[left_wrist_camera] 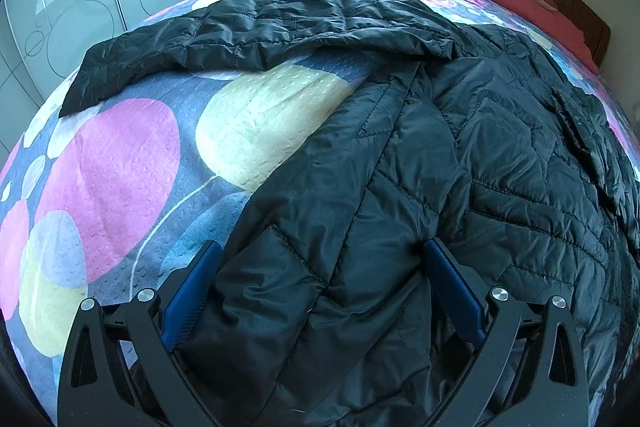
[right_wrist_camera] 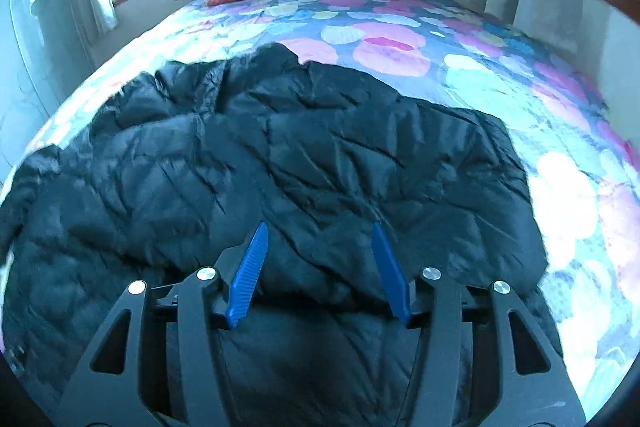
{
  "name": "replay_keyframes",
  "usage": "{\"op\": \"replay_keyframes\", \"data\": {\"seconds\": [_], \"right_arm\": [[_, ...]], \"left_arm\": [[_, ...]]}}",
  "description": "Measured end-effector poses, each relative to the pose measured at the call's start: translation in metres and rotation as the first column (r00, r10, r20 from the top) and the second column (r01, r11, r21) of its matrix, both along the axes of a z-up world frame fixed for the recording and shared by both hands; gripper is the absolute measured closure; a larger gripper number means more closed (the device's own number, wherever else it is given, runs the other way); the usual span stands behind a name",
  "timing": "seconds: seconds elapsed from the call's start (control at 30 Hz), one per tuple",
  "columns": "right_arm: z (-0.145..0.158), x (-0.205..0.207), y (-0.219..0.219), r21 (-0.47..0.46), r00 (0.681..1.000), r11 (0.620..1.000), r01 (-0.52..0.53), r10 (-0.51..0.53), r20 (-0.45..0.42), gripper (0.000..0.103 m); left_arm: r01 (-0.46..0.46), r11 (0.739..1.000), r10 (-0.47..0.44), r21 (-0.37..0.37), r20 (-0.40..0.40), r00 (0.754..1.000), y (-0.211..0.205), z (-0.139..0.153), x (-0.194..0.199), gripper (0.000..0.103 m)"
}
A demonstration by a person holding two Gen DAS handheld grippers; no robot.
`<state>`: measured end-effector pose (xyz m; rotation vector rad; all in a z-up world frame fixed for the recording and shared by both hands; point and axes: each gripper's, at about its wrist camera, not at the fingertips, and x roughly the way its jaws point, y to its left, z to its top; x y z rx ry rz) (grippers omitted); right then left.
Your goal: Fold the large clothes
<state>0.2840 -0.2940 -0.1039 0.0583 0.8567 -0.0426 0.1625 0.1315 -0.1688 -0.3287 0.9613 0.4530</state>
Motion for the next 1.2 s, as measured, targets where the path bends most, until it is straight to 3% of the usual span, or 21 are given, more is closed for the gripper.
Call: {"op": "replay_keyframes", "data": {"seconds": [0.3, 0.53, 0.7, 1.07, 1.2], "right_arm": [[-0.034, 0.026, 0.024, -0.004, 0.997, 0.999, -0.050, 0.050, -0.056, 0.046], [-0.016, 0.026, 0.038, 0.013, 0.998, 0.998, -0.062, 0.063, -0.023, 0.046], [-0.037, 0.032, 0.049, -0.032, 0.996, 0.996, -0.078, 0.076, -0.051, 0.042], [-0.041, 0.029, 0.046, -0.020, 0.997, 0.997, -0.071, 0.070, -0.028, 0.039], [-0.041, 0.028, 0.046, -0.018, 0.997, 0.998, -0.068, 0.067, -0.023, 0.038]], "left_arm": [[0.001, 1.000, -0.001, 0.002, -0.002, 1.000, 0.000, 0.000, 0.000, 0.004], [0.001, 1.000, -0.001, 0.001, 0.000, 1.000, 0.000, -0.001, 0.000, 0.004], [0.001, 1.000, -0.001, 0.003, 0.000, 1.000, 0.000, -0.001, 0.000, 0.004], [0.007, 1.000, -0.007, -0.017, -0.007, 1.000, 0.002, -0.001, 0.001, 0.004], [0.068, 0.996, -0.069, -0.061, -0.015, 0.997, 0.010, 0.003, 0.001, 0.004]]}}
